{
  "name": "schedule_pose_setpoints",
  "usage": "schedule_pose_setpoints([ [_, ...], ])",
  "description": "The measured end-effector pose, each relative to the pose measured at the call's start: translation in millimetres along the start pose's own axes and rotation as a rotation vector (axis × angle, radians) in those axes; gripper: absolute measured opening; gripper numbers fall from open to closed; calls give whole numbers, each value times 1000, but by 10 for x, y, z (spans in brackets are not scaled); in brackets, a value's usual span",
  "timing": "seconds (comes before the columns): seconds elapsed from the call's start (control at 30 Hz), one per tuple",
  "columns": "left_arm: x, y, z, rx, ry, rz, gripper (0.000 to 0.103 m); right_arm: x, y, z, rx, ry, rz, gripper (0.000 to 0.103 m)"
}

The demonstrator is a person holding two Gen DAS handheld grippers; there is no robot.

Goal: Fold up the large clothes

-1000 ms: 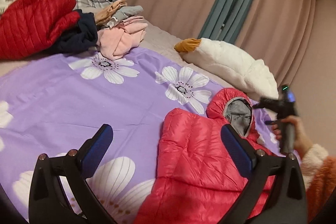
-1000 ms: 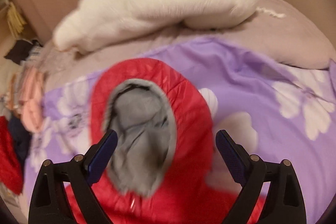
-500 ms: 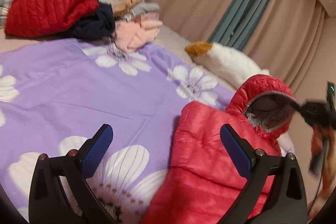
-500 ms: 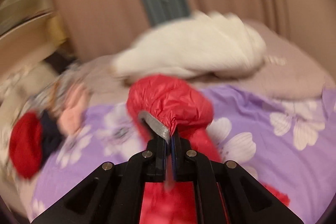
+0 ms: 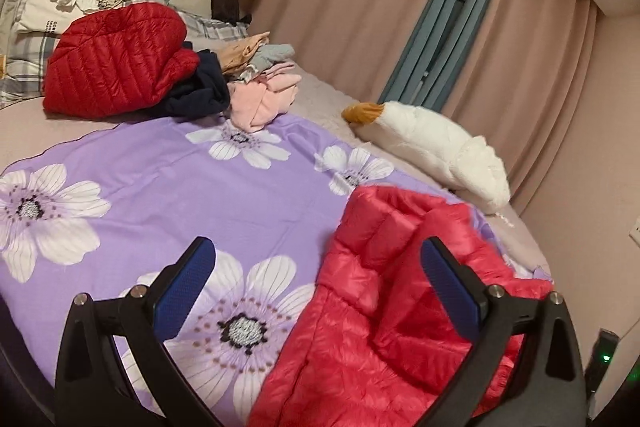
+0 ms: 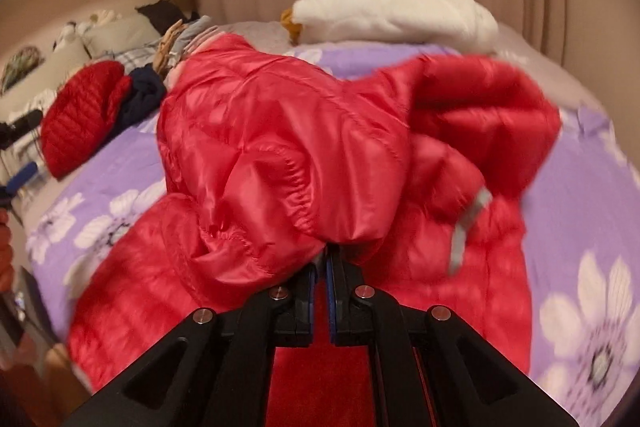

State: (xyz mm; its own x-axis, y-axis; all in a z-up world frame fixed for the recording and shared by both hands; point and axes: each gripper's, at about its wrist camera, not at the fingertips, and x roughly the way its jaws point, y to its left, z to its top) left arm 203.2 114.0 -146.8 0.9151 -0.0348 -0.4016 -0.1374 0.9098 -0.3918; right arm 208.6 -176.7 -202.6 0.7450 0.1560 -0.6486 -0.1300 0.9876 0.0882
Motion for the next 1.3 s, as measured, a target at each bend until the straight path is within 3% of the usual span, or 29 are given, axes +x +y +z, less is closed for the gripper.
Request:
schedule_pose_setpoints([
  [0.1, 95, -9, -47, 0, 50, 22, 102, 100, -159, 14, -11, 66, -96, 6],
  [0.2, 152, -20, -93, -25, 89, -11, 102, 143, -355, -20, 57, 134, -192, 6],
  [0.27, 193, -71, -117, 0, 89, -9, 102, 73, -494, 23, 125, 122, -177, 10],
  [0.37, 254, -136, -133, 36, 79, 8, 102, -60, -433, 264, 124, 74, -228, 22],
  [0.43, 296, -142, -146, 35, 85, -6, 102, -108, -300, 519, 94, 3, -224, 36],
  [0.5, 355, -156, -168, 33, 103, -16, 102, -66, -123, 882, 83, -69, -140, 89],
  [0.57, 402, -171, -189, 46, 117, -20, 102, 38, -26, 1166, 99, -146, -85, 100],
  [0.63, 436, -165, -205, 72, 120, -9, 102, 270, -14, 1441, 129, -168, -35, 100],
  [0.67, 453, -151, -208, 85, 116, -3, 102, 464, -32, 1580, 171, -137, -31, 100],
  [0.8, 527, -74, -189, 94, 112, 23, 102, 1361, -202, 1702, 314, 45, -25, 99],
  [0.83, 541, -48, -186, 92, 112, 28, 102, 1578, -228, 1633, 348, 113, -77, 94],
  [0.87, 554, -15, -178, 92, 112, 32, 102, 1751, -272, 1489, 406, 164, -120, 63],
  [0.9, 561, -1, -174, 93, 112, 37, 102, 1859, -311, 1379, 434, 185, -102, 37],
  [0.93, 567, 23, -174, 96, 111, 47, 102, 1886, -352, 1280, 448, 187, -84, 28],
  [0.97, 571, 39, -179, 97, 111, 53, 102, 1857, -389, 1231, 461, 173, -88, 18],
  [1.0, 572, 54, -181, 95, 114, 58, 102, 1783, -407, 1208, 464, 157, -86, 15],
  [1.1, 543, 69, -182, 68, 122, 54, 102, 1275, -462, 1242, 448, 52, 6, 13],
  [1.2, 459, -4, -170, 49, 111, 25, 102, 638, -410, 1192, 362, -51, 39, 13],
  [1.3, 376, -124, -155, 41, 91, 7, 102, 261, -347, 926, 298, -67, 90, 13],
])
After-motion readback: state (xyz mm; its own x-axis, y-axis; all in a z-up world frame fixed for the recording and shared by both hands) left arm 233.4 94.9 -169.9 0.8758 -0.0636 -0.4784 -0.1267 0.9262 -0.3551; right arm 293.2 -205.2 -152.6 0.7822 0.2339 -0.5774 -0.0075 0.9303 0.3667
